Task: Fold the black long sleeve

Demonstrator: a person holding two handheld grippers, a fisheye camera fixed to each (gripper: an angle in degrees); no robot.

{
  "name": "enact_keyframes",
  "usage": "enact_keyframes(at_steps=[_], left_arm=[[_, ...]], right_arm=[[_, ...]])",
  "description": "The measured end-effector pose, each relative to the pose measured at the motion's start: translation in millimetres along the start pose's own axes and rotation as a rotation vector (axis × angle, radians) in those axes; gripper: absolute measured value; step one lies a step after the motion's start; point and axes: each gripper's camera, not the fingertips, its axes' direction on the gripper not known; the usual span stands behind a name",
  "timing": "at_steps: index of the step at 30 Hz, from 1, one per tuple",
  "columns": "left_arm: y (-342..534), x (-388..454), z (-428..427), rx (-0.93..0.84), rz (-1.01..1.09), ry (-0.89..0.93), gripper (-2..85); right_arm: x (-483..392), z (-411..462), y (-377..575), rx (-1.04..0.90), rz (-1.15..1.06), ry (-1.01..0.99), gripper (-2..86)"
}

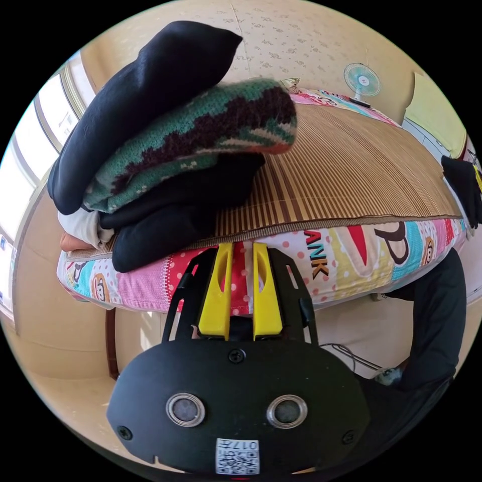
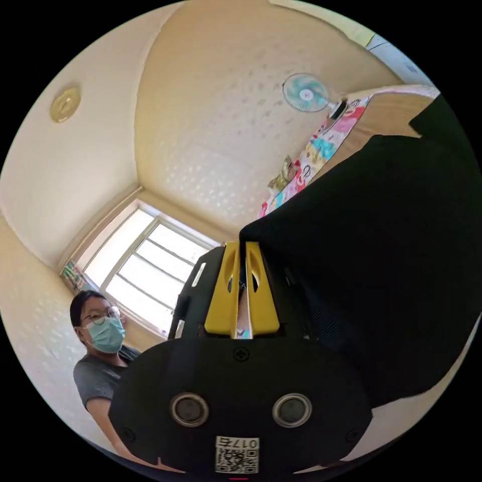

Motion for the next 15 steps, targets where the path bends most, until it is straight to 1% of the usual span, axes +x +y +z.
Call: enact_keyframes(at_steps=[1, 2, 3, 4, 5, 6, 7, 10, 11, 12, 13, 15], left_arm=[[0.9, 0.6, -0.5, -0.001, 0.004, -0.010, 6.8], [1.4, 1.1, -0.8, -0.001, 0.007, -0.016, 6.8], [2.2, 1.7, -1.4, -0.001, 0.015, -0.025, 6.8], [3.0, 0.9, -1.9, -0.002, 0.019, -0.028, 6.8], [3.6, -0.1, -2.3, -0.002, 0.019, -0.026, 6.8], [4.6, -2.5, -3.0, -0.001, 0.017, -0.021, 6.8], [5.6, -4.5, -3.5, -0.001, 0.015, -0.017, 6.8], [8.0, -6.2, -5.2, 0.000, 0.018, -0.019, 6.8], [8.3, -6.3, -5.5, 0.000, 0.019, -0.021, 6.8], [9.3, -6.7, -6.2, 0.001, 0.020, -0.022, 6.8], [10.2, -7.4, -6.9, 0.002, 0.021, -0.021, 6.8], [11.6, -8.6, -8.0, 0.003, 0.021, -0.018, 6.9]], right_arm=[[3.4, 16.5, 8.9, -0.035, 0.012, -0.019, 1.7], [11.1, 49.3, 28.1, -0.112, 0.039, -0.037, 1.6], [20.7, 82.7, 49.0, -0.215, 0.085, 0.008, 1.4], [24.4, 99.1, 59.3, -0.275, 0.097, 0.037, 1.3], [26.9, 128.4, 79.9, -0.379, 0.080, 0.052, 1.1], [24.6, 147.6, 96.9, -0.427, 0.055, 0.025, 1.0], [23.0, 153.3, 102.9, -0.434, 0.054, 0.012, 1.0], [10.9, 148.3, 110.4, -0.351, 0.058, 0.037, 1.3], [4.0, 133.6, 107.2, -0.283, 0.057, 0.117, 1.6], [-4.6, 114.5, 102.4, -0.205, 0.061, 0.251, 2.1], [-9.6, 103.9, 100.2, -0.160, 0.064, 0.317, 2.3], [-30.8, 59.2, 97.2, 0.043, 0.082, 0.494, 4.3]])
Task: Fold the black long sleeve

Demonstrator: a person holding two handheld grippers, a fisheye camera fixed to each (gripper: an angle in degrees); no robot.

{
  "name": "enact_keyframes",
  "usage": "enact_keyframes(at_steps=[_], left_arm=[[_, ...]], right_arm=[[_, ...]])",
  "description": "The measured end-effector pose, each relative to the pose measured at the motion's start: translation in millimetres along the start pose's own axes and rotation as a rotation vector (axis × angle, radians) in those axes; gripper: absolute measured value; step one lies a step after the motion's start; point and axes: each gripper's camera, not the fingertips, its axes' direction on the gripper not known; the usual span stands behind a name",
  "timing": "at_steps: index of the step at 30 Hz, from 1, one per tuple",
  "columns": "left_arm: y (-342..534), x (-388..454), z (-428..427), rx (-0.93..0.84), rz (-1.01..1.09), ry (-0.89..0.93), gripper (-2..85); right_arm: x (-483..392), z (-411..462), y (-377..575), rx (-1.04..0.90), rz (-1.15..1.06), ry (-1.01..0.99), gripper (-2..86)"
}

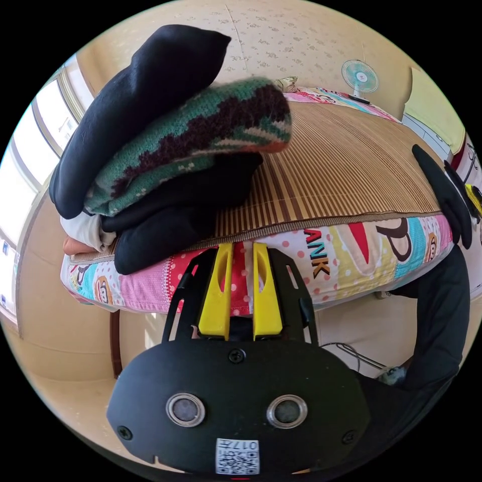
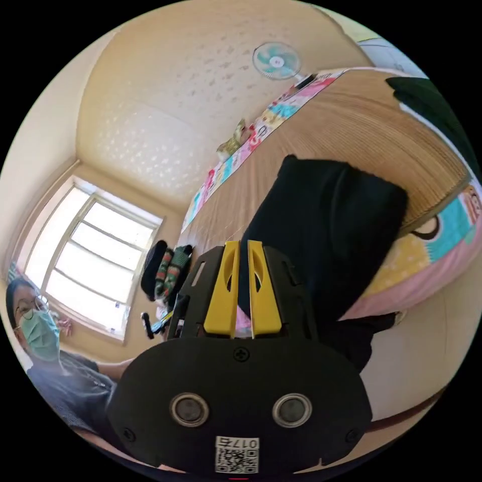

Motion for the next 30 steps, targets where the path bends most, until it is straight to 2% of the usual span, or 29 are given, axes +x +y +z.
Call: enact_keyframes(at_steps=[4, 10, 13, 15, 17, 21, 24, 27, 30], left_arm=[[2.6, 0.7, -2.3, 0.000, -0.002, -0.003, 6.9], [6.0, 4.6, -5.8, -0.001, -0.003, -0.007, 6.9], [7.4, 9.2, -7.6, -0.002, -0.001, -0.015, 6.9], [8.1, 11.6, -8.6, -0.002, -0.002, -0.017, 6.9], [8.7, 14.0, -9.6, -0.002, -0.005, -0.016, 6.8], [9.5, 22.0, -11.6, -0.002, -0.006, -0.023, 6.9], [9.6, 28.0, -12.6, -0.003, -0.008, -0.025, 6.9], [9.4, 34.8, -13.4, -0.004, -0.009, -0.028, 6.9], [8.7, 42.3, -13.7, -0.004, -0.007, -0.033, 6.8]], right_arm=[[9.7, -44.0, 7.9, 0.178, 0.132, 0.180, 8.7], [18.8, -2.0, 19.3, 0.025, 0.172, 0.221, 8.7], [-19.6, 11.1, 16.4, 0.066, 0.110, 0.285, 6.5], [-77.7, 17.0, 7.7, 0.114, -0.038, 0.308, 4.8], [-130.0, 25.7, 2.4, 0.110, -0.200, 0.239, 3.9], [-245.3, 68.9, 19.0, -0.027, -0.536, 0.084, 3.0], [-296.6, 122.2, 56.3, -0.200, -0.649, 0.100, 2.6], [-314.6, 179.6, 106.5, -0.346, -0.714, 0.209, 2.4], [-313.2, 215.0, 146.0, -0.467, -0.670, 0.239, 2.3]])
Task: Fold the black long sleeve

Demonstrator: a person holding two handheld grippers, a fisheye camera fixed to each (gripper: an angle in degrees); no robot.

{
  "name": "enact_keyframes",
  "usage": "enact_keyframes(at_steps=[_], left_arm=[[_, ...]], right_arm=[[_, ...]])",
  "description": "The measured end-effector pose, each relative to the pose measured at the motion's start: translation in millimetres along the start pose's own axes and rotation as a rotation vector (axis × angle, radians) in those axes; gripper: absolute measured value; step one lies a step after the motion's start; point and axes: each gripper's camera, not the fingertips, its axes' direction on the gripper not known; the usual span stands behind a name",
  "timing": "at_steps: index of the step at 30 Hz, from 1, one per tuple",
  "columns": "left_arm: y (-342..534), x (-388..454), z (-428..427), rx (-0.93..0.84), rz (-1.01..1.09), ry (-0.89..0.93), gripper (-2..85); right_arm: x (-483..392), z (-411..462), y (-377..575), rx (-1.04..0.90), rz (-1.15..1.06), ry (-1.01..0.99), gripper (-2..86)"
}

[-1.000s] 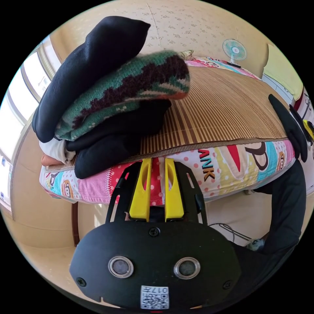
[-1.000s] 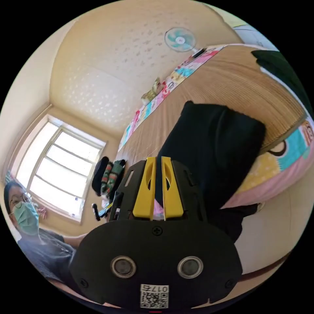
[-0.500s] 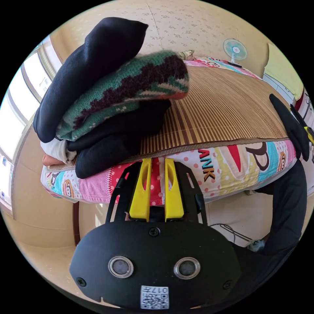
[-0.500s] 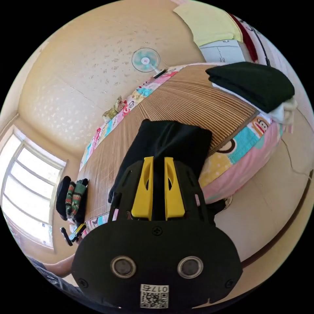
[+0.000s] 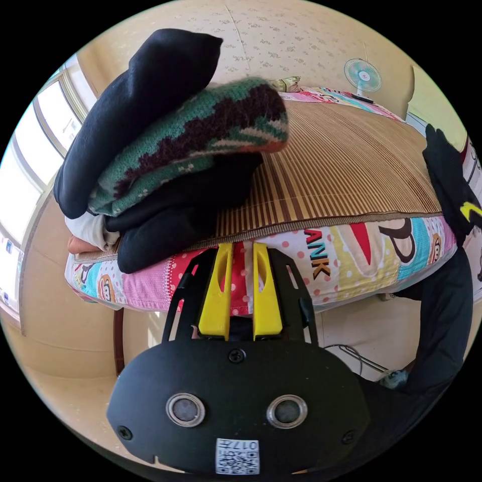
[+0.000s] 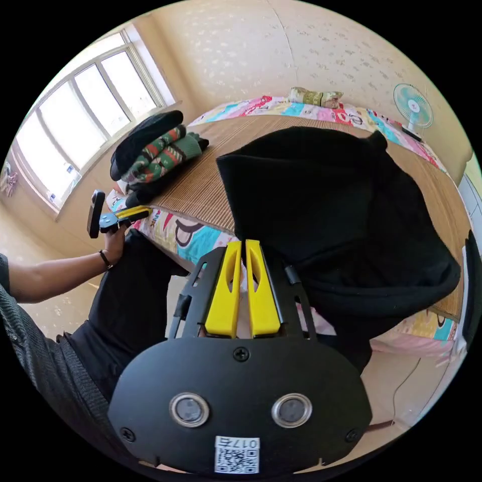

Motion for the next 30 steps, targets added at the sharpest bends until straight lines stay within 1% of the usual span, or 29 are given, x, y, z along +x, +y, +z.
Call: enact_keyframes(at_steps=[3, 6, 8, 10, 12, 14, 16, 19, 21, 23, 24, 26, 30], left_arm=[[-1.3, 6.4, 0.1, 0.000, 0.001, 0.002, 6.8], [-3.0, 13.3, 0.6, -0.001, 0.003, 0.003, 6.8], [-4.3, 17.7, 1.3, -0.001, 0.003, 0.002, 6.8], [-6.2, 23.4, 2.6, -0.001, 0.001, 0.002, 6.8], [-7.8, 27.6, 3.9, -0.002, -0.001, 0.001, 6.8], [-9.7, 31.8, 5.5, -0.002, -0.002, 0.000, 6.8], [-12.6, 36.7, 8.4, -0.002, -0.003, 0.000, 6.8], [-16.7, 41.9, 13.0, -0.003, -0.003, 0.002, 6.8], [-19.6, 44.6, 16.5, -0.003, -0.003, 0.003, 6.8], [-22.9, 47.0, 20.5, -0.004, -0.003, 0.004, 6.8], [-25.2, 48.3, 23.4, -0.004, -0.005, 0.005, 6.8], [-28.7, 50.0, 28.2, -0.004, -0.006, 0.004, 6.7], [-37.1, 51.0, 41.4, -0.005, -0.011, 0.008, 6.7]], right_arm=[[-29.6, 20.1, 9.8, -0.099, -0.054, 0.043, 2.2], [-53.2, 18.8, 11.7, -0.143, -0.139, 0.132, 2.2], [-58.0, 9.0, 5.8, -0.147, -0.161, 0.152, 2.2], [-55.9, -8.0, -4.3, -0.119, -0.146, 0.127, 2.2], [-49.6, -37.0, -18.6, -0.037, -0.129, 0.064, 2.1], [-43.8, -55.4, -28.6, 0.025, -0.108, 0.055, 1.9], [-40.6, -68.6, -36.4, 0.082, -0.113, 0.082, 1.6], [-38.8, -85.2, -44.7, 0.181, -0.119, 0.173, 1.5], [-30.0, -87.8, -52.9, 0.223, -0.078, 0.244, 2.0], [-15.1, -74.7, -62.6, 0.188, -0.026, 0.307, 3.6], [-0.4, -56.6, -71.2, 0.102, 0.027, 0.348, 5.3], [19.8, -22.0, -79.6, -0.051, 0.051, 0.347, 7.5], [35.9, -15.1, -65.8, 0.062, 0.076, 0.288, 6.8]])
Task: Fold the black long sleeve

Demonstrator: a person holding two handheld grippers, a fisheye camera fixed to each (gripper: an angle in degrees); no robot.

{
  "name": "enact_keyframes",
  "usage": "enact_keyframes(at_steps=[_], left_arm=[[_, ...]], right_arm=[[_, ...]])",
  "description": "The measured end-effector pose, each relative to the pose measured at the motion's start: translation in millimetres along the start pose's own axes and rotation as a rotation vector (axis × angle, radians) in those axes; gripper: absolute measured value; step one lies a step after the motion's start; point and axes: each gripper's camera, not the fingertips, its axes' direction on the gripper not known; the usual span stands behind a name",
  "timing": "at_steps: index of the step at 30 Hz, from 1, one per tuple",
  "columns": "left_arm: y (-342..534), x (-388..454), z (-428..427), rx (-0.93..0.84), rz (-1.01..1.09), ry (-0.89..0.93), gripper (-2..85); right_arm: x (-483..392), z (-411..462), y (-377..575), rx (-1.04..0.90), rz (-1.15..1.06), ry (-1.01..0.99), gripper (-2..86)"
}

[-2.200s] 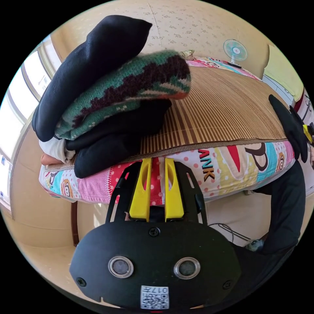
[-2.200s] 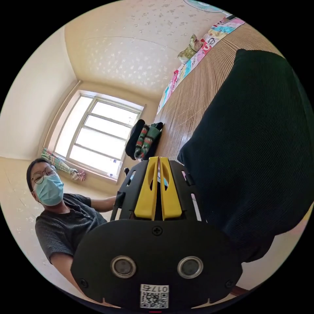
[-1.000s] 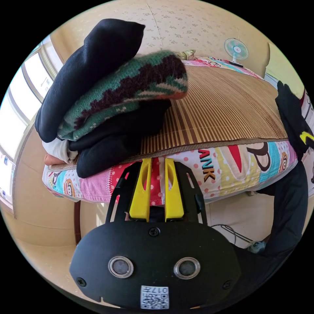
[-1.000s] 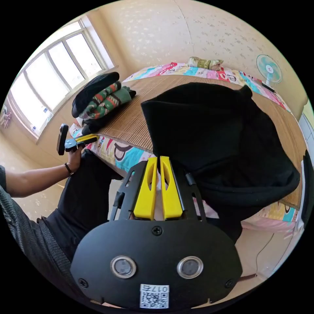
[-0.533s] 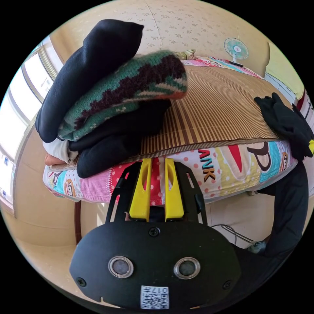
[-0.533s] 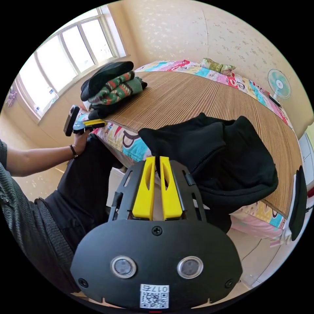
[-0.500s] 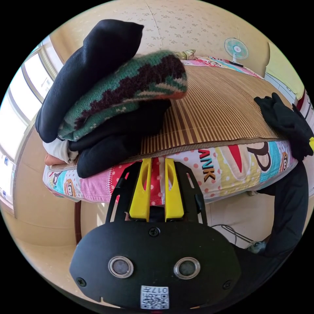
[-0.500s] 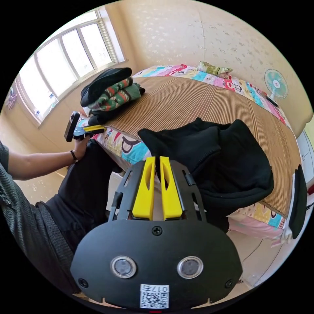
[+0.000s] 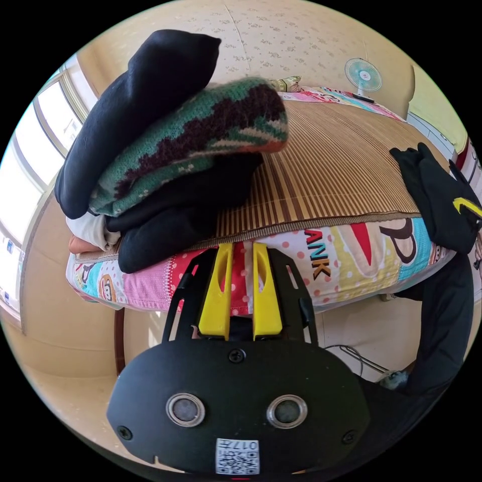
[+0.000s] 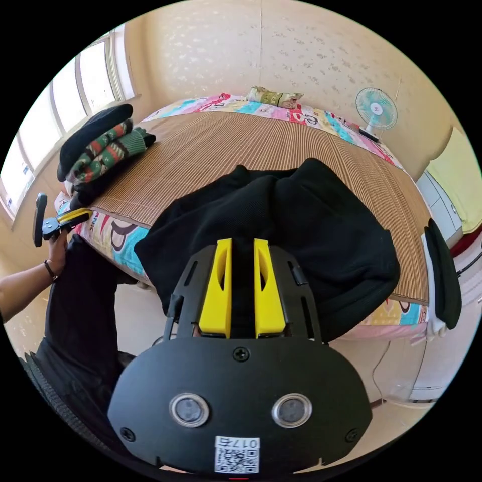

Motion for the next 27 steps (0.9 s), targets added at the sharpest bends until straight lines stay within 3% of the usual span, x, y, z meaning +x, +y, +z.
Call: enact_keyframes(at_steps=[8, 12, 14, 16, 21, 27], left_arm=[[-19.8, -4.8, 33.3, -0.013, -0.023, 0.000, 5.5], [-26.1, 4.7, 36.9, 0.016, 0.037, 0.021, -0.5], [-31.6, 19.0, 32.3, 0.044, 0.088, 0.185, -0.8], [-44.5, 45.2, 32.9, 0.060, 0.150, 0.469, -0.8], [-94.5, 84.7, 78.0, -0.062, 0.082, 0.770, 0.7], [-143.1, 87.2, 170.4, -0.176, -0.075, 1.034, 11.4]], right_arm=[[31.4, 8.7, -18.4, -0.157, 0.067, -0.097, 3.7], [36.8, 17.6, -33.5, -0.219, 0.022, -0.060, 3.3], [38.0, 21.1, -39.7, -0.251, 0.001, -0.039, 3.2], [39.1, 23.8, -44.5, -0.280, -0.019, -0.021, 3.2], [53.6, 31.0, -43.0, -0.311, -0.041, -0.019, 3.3], [81.6, 37.3, -13.3, -0.344, -0.015, -0.108, 3.2]])
